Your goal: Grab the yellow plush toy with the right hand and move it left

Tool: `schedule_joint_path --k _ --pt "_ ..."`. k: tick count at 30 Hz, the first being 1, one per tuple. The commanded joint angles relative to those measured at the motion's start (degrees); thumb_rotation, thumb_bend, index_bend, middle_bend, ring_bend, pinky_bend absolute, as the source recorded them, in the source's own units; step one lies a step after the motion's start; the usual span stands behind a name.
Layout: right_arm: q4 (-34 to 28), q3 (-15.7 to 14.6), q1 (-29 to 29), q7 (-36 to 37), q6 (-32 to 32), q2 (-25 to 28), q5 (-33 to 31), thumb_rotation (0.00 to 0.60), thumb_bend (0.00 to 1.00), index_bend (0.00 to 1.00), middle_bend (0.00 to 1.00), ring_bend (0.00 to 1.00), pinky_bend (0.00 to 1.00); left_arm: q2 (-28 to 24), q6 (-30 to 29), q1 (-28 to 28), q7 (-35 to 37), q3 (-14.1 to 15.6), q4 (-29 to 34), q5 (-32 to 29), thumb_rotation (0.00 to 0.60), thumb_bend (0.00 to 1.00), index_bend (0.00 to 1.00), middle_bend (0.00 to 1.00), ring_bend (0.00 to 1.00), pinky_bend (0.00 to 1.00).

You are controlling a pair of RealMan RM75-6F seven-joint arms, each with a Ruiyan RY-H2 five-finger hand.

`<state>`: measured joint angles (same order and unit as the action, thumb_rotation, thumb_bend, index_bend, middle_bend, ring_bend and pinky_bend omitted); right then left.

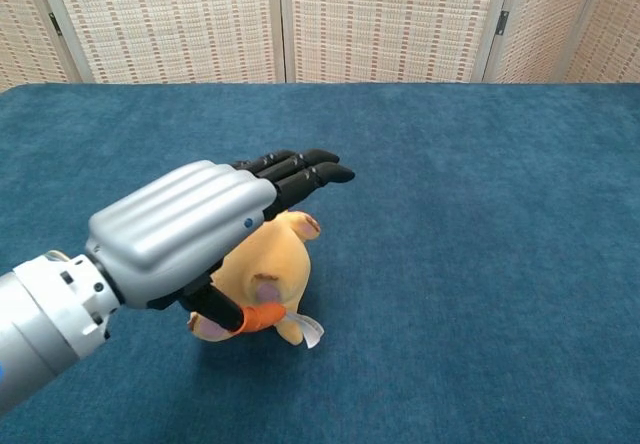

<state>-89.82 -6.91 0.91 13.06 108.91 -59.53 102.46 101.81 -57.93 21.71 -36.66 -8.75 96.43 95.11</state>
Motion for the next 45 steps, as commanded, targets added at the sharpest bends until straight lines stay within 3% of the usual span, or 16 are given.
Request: schedule_joint_path --k 1,5,7,9,12,14,17,20,27,30,40,45 --pt "0.2 0.7 0.7 0.7 0.8 0.3 -0.3 0.600 0.13 0.00 0.00 0.00 0.00 2.3 0.5 2.2 1.2 -1.2 -5.3 -2.2 0.600 0.27 0.00 0.00 0.00 0.19" --pt "0.4 1.4 1.0 1.4 0.5 0.4 -0.5 0.600 0.13 0.00 0.00 0.00 0.00 4.2 1.0 3.4 3.2 -1.1 -10.5 -4.9 0.600 0.27 0.00 0.00 0.00 0.20" --pt "0.4 1.7 1.0 1.2 -0.1 0.4 -0.6 0.600 0.13 0.00 0.00 0.00 0.00 5.6 -0.3 3.6 2.8 -0.7 -13.4 -5.2 0.600 0.28 0.05 0.02 0.01 0.28" --pt "0.3 1.9 1.0 1.1 -0.7 0.4 -0.7 0.600 0.13 0.00 0.00 0.00 0.00 6.9 -2.0 3.7 3.2 -0.1 -15.9 -4.6 0.600 0.30 0.21 0.16 0.11 0.45" --pt "0.2 2.3 1.0 0.9 -1.3 0.4 -0.8 0.600 0.14 0.00 0.00 0.00 0.00 9.2 -6.5 3.6 5.5 1.3 -20.6 -1.9 0.600 0.41 0.51 0.54 0.45 0.75" --pt "0.1 2.4 1.1 0.7 -1.5 0.3 -0.6 0.600 0.14 0.00 0.00 0.00 0.00 10.4 -9.8 3.5 7.6 2.4 -23.7 0.3 0.600 0.51 0.65 0.71 0.59 0.87" --pt "0.1 2.6 1.3 0.5 -1.9 0.3 -0.3 0.600 0.14 0.00 0.00 0.00 0.00 10.2 -14.4 3.2 10.9 4.0 -26.3 3.3 0.600 0.60 0.75 0.83 0.69 0.96" --pt "0.1 2.7 1.4 0.5 -2.4 0.3 -0.1 0.600 0.14 0.00 0.00 0.00 0.00 8.2 -20.9 2.5 13.6 5.5 -28.0 7.4 0.600 0.61 0.75 0.87 0.73 0.99" --pt "-0.5 2.6 1.5 -0.7 -3.4 0.0 1.2 0.600 0.14 0.00 0.00 0.00 0.00 -0.7 -34.5 0.5 18.1 7.6 -33.4 14.1 0.600 0.60 0.75 0.88 0.74 0.99" --pt "-1.0 2.5 1.6 -2.3 -3.9 -0.5 1.8 0.600 0.14 0.00 0.00 0.00 0.00 -3.9 -38.5 -0.1 21.0 8.6 -38.9 15.9 0.600 0.59 0.75 0.88 0.74 0.99" --pt "-2.9 3.1 2.2 -7.3 -5.7 -2.3 1.4 0.600 0.14 0.00 0.00 0.00 0.00 -4.0 -40.4 -4.2 35.6 13.3 -63.0 13.4 0.600 0.57 0.75 0.87 0.74 0.98" --pt "-3.5 2.7 1.8 -8.8 -8.0 -3.0 1.6 0.600 0.14 0.00 0.00 0.00 0.00 -1.0 -40.8 -5.1 39.6 14.0 -70.3 12.5 0.600 0.56 0.74 0.84 0.72 0.90"
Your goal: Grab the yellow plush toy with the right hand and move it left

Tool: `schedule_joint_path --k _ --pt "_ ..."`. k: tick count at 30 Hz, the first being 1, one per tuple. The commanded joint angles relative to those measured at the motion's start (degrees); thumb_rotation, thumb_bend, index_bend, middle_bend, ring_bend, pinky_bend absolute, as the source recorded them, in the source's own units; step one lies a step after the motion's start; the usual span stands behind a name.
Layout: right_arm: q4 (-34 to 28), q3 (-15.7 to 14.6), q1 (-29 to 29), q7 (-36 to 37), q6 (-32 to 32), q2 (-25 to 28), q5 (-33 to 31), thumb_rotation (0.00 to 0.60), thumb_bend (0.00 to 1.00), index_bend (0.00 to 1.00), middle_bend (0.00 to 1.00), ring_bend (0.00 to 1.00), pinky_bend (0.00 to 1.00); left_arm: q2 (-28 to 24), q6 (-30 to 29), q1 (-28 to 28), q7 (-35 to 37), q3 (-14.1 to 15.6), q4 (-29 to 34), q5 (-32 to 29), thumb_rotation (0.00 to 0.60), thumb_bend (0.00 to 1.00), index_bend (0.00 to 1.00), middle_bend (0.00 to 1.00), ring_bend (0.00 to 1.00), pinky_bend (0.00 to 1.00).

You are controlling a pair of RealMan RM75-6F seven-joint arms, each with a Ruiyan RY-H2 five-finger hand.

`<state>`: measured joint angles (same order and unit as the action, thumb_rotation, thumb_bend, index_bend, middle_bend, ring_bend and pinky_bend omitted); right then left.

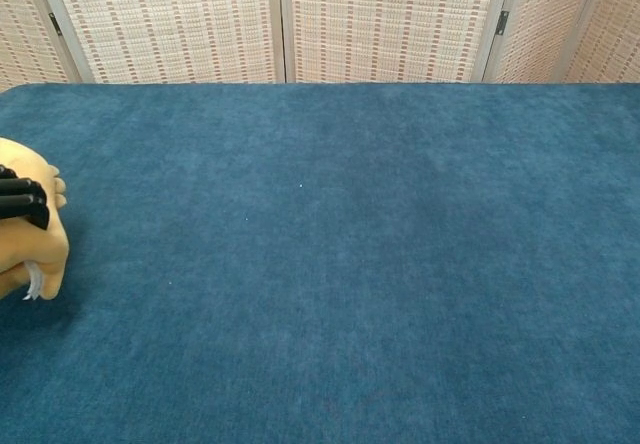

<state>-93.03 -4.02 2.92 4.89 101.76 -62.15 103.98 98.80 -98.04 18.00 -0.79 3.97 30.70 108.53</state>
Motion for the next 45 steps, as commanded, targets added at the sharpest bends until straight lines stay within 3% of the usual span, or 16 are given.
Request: schedule_joint_path --k 1,5,12,14,15,17,20,29,40,45 --pt "-0.4 -0.1 -0.2 -0.7 -0.9 -0.4 0.0 0.600 0.14 0.00 0.00 0.00 0.00 2.2 -0.7 -1.5 3.9 1.3 -4.9 -1.0 0.600 0.55 0.73 0.83 0.72 0.89" --pt "-0.9 -0.4 -0.5 -2.0 -2.1 -1.0 0.6 0.600 0.14 0.00 0.00 0.00 0.00 5.0 -1.4 -1.3 5.2 1.8 -8.6 -1.1 0.600 0.48 0.57 0.71 0.64 0.74" --pt "-1.1 -0.8 -0.4 -3.1 -2.8 -1.7 1.7 0.600 0.15 0.00 0.00 0.00 0.00 10.1 -0.6 -0.1 6.6 0.5 -10.5 -3.9 0.600 0.42 0.24 0.51 0.47 0.60" --pt "-1.0 -0.9 -0.3 -3.2 -2.7 -1.7 2.0 0.600 0.15 0.00 0.00 0.00 0.00 10.3 0.9 0.0 7.4 0.3 -9.4 -4.8 0.600 0.37 0.05 0.33 0.30 0.49" --pt "-1.0 -1.0 -0.2 -3.1 -2.5 -1.7 2.3 0.600 0.16 0.00 0.00 0.00 0.00 10.2 1.6 0.2 8.0 0.2 -8.3 -5.3 0.600 0.36 0.01 0.24 0.23 0.44" --pt "-0.9 -1.0 0.0 -3.2 -2.1 -1.7 2.6 0.600 0.16 0.00 0.00 0.00 0.00 9.7 2.2 0.3 8.6 -0.1 -6.3 -6.1 0.600 0.33 0.00 0.09 0.11 0.35" --pt "-0.8 -1.1 0.2 -2.9 -1.6 -1.7 3.0 0.600 0.16 0.00 0.00 0.00 0.00 8.2 3.2 0.3 8.3 0.0 -2.8 -6.8 0.600 0.29 0.00 0.00 0.02 0.29" --pt "-0.6 -0.9 0.6 -2.6 -0.8 -1.6 3.5 0.600 0.17 0.00 0.00 0.00 0.00 -0.5 5.5 -0.9 9.2 3.8 14.6 -5.8 0.600 0.23 0.00 0.00 0.00 0.21" --pt "-0.2 -1.6 0.7 -0.5 -0.1 -0.7 5.2 0.600 0.17 0.00 0.00 0.00 0.00 -16.1 -3.2 -6.9 1.1 8.5 39.6 -1.9 0.600 0.23 0.00 0.00 0.00 0.20" --pt "0.5 -1.3 1.4 -1.1 1.2 -0.7 5.4 0.600 0.17 0.00 0.00 0.00 0.00 -24.6 -7.0 -13.0 -0.2 9.2 48.0 -7.3 0.600 0.23 0.00 0.00 0.00 0.17"
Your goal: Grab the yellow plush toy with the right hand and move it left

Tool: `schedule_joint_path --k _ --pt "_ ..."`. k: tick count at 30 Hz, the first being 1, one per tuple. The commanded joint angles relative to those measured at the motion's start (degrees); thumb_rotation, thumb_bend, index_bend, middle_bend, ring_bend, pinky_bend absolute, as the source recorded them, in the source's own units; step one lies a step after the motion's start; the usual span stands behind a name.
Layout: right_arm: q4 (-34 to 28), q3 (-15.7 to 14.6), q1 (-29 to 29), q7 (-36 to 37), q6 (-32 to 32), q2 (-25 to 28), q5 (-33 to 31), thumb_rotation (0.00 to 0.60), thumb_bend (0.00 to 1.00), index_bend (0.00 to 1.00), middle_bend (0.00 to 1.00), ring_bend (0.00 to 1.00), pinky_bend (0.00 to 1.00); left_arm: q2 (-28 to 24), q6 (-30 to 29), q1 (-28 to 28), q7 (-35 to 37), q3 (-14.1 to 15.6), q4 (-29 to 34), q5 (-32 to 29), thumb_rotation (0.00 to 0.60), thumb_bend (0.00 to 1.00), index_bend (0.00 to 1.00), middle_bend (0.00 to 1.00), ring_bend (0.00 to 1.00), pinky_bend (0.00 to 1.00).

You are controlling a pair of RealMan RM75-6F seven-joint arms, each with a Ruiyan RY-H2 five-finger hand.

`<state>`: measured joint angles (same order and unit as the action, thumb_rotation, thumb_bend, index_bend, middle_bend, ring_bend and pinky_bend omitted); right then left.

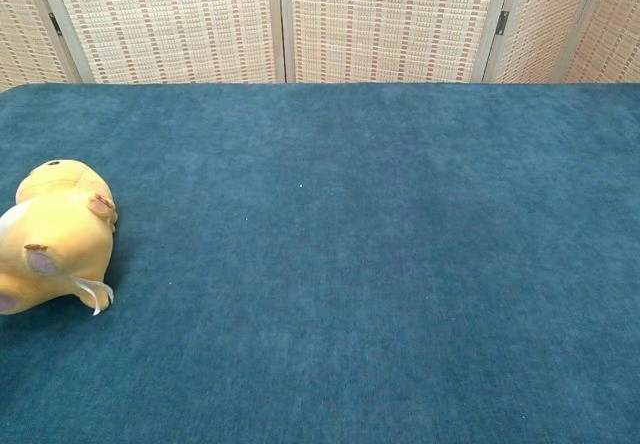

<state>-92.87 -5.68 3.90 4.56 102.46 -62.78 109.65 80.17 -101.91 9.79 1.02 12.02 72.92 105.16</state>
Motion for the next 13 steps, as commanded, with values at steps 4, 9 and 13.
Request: schedule_joint_path --k 4,9,13 --pt "0.2 1.0 0.9 -4.0 -0.3 -0.8 -2.0 0.600 0.17 0.00 0.00 0.00 0.00 -11.5 -5.0 -10.9 -2.7 0.0 11.5 -13.2 0.600 0.25 0.00 0.00 0.00 0.12" --pt "-1.4 1.7 1.0 -7.2 -2.9 -0.4 -5.4 0.600 0.17 0.00 0.00 0.00 0.00 -12.6 -5.2 -13.4 0.0 -2.3 12.4 -16.8 0.600 0.26 0.00 0.00 0.00 0.11" --pt "-2.4 2.1 0.9 -7.5 -3.7 -0.1 -6.6 0.600 0.17 0.00 0.00 0.00 0.00 -12.9 -4.3 -13.8 0.1 -3.1 12.1 -16.1 0.600 0.26 0.00 0.00 0.00 0.11"
